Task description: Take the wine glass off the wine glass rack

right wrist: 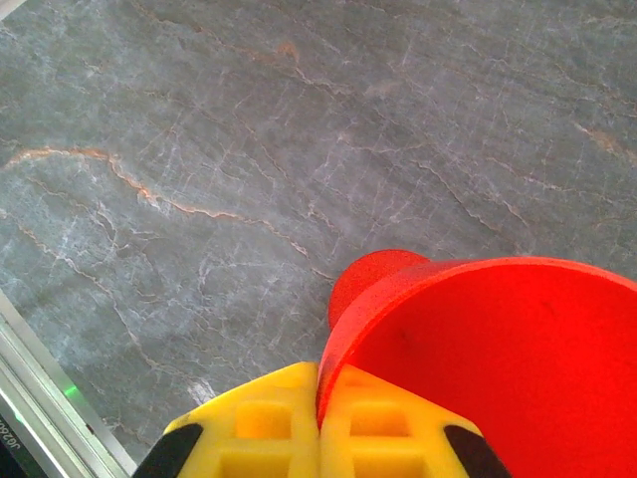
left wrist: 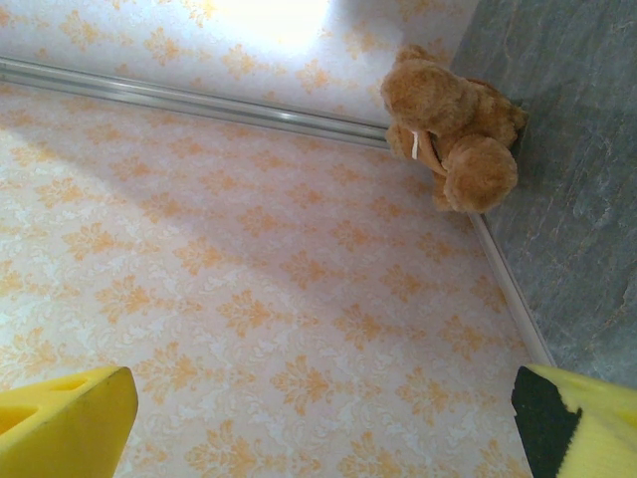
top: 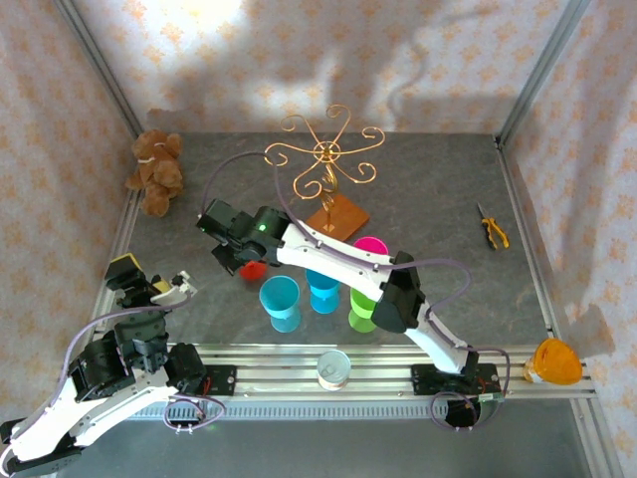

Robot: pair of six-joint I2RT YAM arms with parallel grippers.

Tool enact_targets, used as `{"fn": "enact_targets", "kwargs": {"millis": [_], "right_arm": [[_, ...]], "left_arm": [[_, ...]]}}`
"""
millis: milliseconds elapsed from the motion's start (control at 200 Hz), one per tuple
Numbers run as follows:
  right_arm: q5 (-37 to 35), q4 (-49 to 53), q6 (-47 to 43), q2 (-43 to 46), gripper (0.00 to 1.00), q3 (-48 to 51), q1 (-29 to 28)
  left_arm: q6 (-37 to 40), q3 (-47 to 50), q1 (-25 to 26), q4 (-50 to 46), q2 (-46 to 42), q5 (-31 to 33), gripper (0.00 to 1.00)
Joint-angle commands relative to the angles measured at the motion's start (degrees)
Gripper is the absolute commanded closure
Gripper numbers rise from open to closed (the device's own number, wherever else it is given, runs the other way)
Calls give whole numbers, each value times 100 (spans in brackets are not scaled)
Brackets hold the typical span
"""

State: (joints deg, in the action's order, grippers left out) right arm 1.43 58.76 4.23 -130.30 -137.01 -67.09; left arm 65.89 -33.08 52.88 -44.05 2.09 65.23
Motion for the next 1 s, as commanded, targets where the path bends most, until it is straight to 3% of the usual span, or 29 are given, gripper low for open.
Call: {"fn": "enact_targets", "kwargs": {"millis": [0, 816, 996], "right_arm": [[-144, 100, 105, -55, 100, 58, -38], [-115, 100, 255, -214, 100, 346, -33], [-143, 100, 278, -212, 93, 342, -34]], "left_arm": [[20, -85, 26, 126, -51, 165, 1], [21, -58, 24, 125, -33, 148, 1], [20, -49, 29, 143, -30, 139, 1]]}}
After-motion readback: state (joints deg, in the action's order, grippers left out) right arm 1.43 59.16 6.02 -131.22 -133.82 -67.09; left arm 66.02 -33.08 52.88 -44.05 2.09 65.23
